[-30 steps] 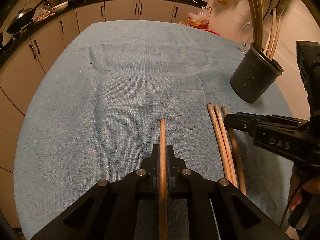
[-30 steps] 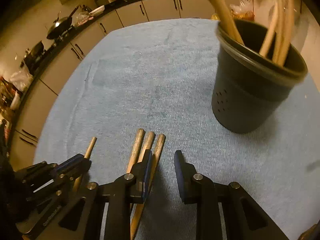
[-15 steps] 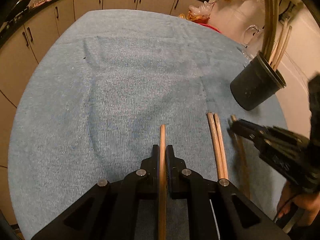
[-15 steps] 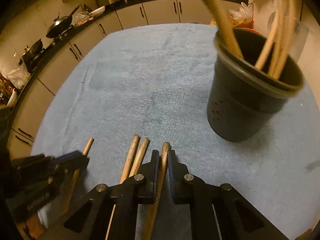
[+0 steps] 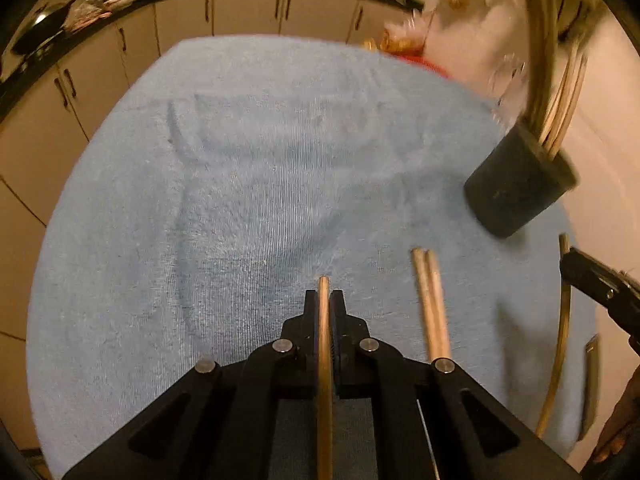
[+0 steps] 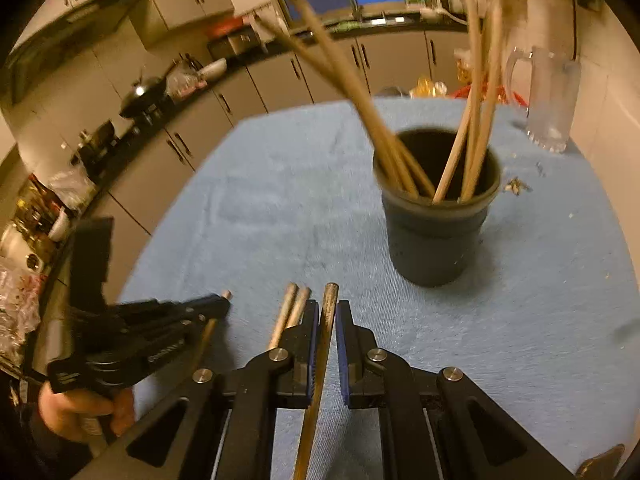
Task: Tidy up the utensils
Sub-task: 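Lift both held chopsticks and carry them over the black holder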
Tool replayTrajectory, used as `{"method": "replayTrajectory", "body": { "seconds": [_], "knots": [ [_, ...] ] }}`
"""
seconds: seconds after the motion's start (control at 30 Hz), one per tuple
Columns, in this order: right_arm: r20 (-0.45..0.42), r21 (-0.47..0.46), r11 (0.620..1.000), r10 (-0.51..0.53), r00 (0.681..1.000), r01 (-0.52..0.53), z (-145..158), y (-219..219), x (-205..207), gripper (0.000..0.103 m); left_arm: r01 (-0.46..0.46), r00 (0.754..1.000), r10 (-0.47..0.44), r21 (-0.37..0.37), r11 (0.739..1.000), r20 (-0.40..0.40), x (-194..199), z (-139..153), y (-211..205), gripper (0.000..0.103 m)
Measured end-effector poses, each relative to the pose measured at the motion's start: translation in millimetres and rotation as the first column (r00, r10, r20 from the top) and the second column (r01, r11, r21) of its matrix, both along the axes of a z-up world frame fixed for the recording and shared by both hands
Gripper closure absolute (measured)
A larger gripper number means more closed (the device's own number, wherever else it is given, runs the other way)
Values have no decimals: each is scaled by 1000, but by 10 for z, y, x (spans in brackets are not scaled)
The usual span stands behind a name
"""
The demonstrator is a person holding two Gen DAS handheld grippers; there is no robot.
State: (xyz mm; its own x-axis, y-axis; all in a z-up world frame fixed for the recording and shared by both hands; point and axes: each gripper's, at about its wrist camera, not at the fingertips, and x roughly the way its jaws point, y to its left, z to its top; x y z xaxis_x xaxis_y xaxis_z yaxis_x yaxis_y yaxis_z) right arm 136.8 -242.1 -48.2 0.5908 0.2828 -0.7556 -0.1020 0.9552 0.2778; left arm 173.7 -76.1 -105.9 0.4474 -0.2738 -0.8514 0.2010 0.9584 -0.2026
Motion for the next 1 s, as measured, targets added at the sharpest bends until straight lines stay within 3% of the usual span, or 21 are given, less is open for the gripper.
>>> {"method": "replayTrajectory", "body": {
  "seconds": [0.17,0.47,1.0],
  "knots": [
    [99,20,1000,9,995,-11,360,-95,-215,94,-11,993,21,-93,996,114,-235,482,79,98],
    [228,37,999,13,974,-22,867,-223,-596,95,24,959,18,-144,989,282,-561,1169,6,98],
    [350,13,1000,19,937,-24,1330,-370,-954,95,89,920,-17,-167,982,392,-811,1703,-43,98]
  ]
}}
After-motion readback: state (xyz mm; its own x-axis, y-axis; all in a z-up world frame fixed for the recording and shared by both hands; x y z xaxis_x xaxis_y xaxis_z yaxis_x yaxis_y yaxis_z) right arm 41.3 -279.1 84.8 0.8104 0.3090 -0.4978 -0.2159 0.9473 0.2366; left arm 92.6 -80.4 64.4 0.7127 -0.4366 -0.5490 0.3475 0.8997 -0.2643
